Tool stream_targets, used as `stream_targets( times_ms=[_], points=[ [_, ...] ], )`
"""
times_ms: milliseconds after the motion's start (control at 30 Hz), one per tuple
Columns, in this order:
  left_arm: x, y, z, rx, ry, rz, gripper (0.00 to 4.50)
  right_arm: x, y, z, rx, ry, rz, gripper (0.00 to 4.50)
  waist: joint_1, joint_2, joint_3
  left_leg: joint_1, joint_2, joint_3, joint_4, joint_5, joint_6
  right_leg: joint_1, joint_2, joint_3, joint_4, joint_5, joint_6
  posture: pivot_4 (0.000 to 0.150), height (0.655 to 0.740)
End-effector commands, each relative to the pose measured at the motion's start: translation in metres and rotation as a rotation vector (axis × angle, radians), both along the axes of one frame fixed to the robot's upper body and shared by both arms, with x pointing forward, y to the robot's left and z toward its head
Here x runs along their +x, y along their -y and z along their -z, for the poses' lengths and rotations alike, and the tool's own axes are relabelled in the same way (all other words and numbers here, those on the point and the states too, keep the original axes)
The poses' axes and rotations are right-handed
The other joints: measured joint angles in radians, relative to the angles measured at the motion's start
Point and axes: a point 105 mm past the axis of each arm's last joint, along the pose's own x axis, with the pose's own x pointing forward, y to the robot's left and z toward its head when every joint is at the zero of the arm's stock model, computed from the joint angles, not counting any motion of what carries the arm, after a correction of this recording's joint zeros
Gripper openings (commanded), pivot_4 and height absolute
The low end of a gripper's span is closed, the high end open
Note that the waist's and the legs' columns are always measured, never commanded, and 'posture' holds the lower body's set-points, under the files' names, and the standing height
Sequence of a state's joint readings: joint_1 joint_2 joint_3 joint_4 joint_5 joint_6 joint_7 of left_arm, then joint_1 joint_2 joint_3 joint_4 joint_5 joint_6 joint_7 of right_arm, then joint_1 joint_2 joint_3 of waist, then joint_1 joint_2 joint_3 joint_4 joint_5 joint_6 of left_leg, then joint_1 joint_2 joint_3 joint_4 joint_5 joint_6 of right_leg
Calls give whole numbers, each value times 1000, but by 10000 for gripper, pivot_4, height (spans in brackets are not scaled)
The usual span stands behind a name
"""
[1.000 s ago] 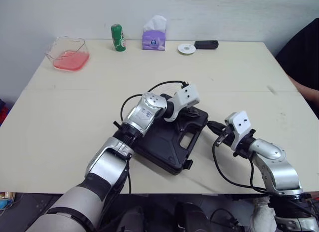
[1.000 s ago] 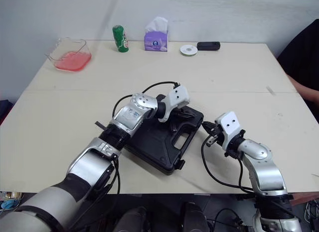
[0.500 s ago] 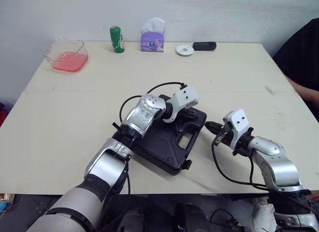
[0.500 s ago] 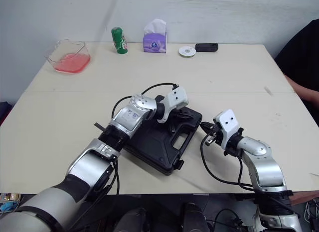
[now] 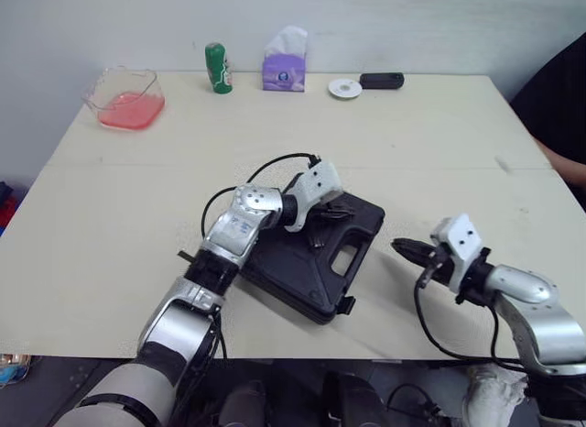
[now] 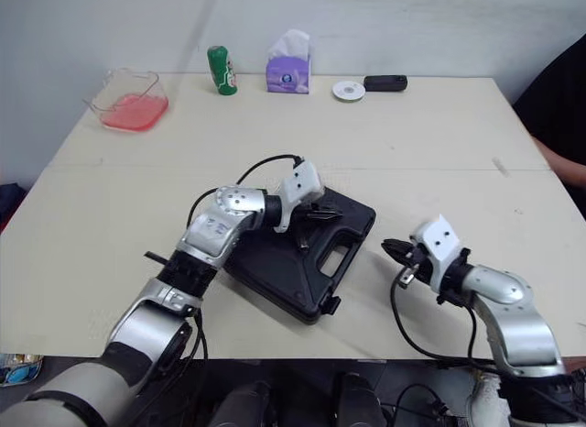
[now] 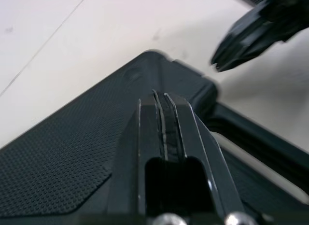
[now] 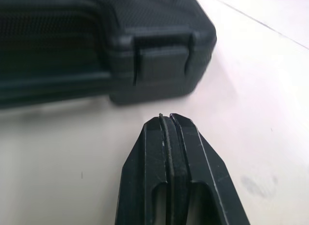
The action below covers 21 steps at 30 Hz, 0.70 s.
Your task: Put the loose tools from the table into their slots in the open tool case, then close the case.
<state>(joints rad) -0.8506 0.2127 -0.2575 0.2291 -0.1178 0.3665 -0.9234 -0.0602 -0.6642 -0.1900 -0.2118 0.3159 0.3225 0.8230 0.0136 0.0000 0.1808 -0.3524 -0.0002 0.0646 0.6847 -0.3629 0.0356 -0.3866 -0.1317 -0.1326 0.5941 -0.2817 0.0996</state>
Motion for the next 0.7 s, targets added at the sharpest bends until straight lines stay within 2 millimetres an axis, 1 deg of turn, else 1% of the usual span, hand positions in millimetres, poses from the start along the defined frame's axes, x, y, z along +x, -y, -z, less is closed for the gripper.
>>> stream_targets(
  times_ms=[33, 133, 233, 300, 367, 433, 533, 633, 700],
  points=[
    [-44, -4, -39, -57, 145, 218, 401, -18, -3, -20, -1, 79, -119, 0, 6, 0, 0, -4, -1, 0, 0, 0, 0, -5, 0, 0, 1, 0, 0, 1500, 7400],
    [-62, -18, -31, -11, 125, 258, 401, -35, -10, -14, -5, 60, -226, 0, 10, 3, 0, -5, -2, 1, -1, 1, 0, -6, 5, -1, 1, 0, 0, 1500, 7400],
    [-79, -32, -14, 45, 93, 276, 401, -49, -18, -4, 16, 14, -302, 0, 11, 3, 1, -4, -2, 1, 0, 1, 1, -5, 5, 0, 1, 0, 1, 1500, 7400],
    [-84, -36, -8, 55, 77, 266, 401, -54, -22, 2, 27, -21, -324, 0, 11, 2, 3, -4, -3, 1, 1, 3, 3, -4, 4, 1, 2, 1, 2, 1500, 7400],
    [-90, -37, 0, 52, 45, 251, 401, -64, -31, 16, 10, -60, -385, 0, 16, 2, 3, -4, -5, 1, 1, 4, 4, -4, 1, 2, 0, 2, 3, 1500, 7400],
    [-96, -38, 6, 53, 14, 240, 401, -73, -39, 25, 10, -95, -432, 0, 17, 2, 4, -3, -5, -1, 1, 4, 4, -2, -2, 3, -2, 2, 3, 1500, 7400],
    [-97, -39, 12, 33, -35, 212, 401, -78, -46, 32, 17, -121, -455, 0, 15, 3, 4, -3, -4, -2, 1, 3, 3, -2, -2, 3, -1, 2, 3, 1500, 7400],
    [-91, -45, 34, 140, -20, 179, 401, -83, -59, 40, 26, -143, -495, 0, 13, 3, 4, -3, -4, -2, 1, 3, 3, -2, -1, 3, 0, 2, 3, 1500, 7400],
    [-91, -46, 43, 172, -24, 170, 401, -83, -64, 42, 34, -143, -500, 0, 13, 3, 4, -2, -4, -1, 1, 4, 3, -1, 0, 3, -1, 2, 3, 1500, 7400]
  ],
)
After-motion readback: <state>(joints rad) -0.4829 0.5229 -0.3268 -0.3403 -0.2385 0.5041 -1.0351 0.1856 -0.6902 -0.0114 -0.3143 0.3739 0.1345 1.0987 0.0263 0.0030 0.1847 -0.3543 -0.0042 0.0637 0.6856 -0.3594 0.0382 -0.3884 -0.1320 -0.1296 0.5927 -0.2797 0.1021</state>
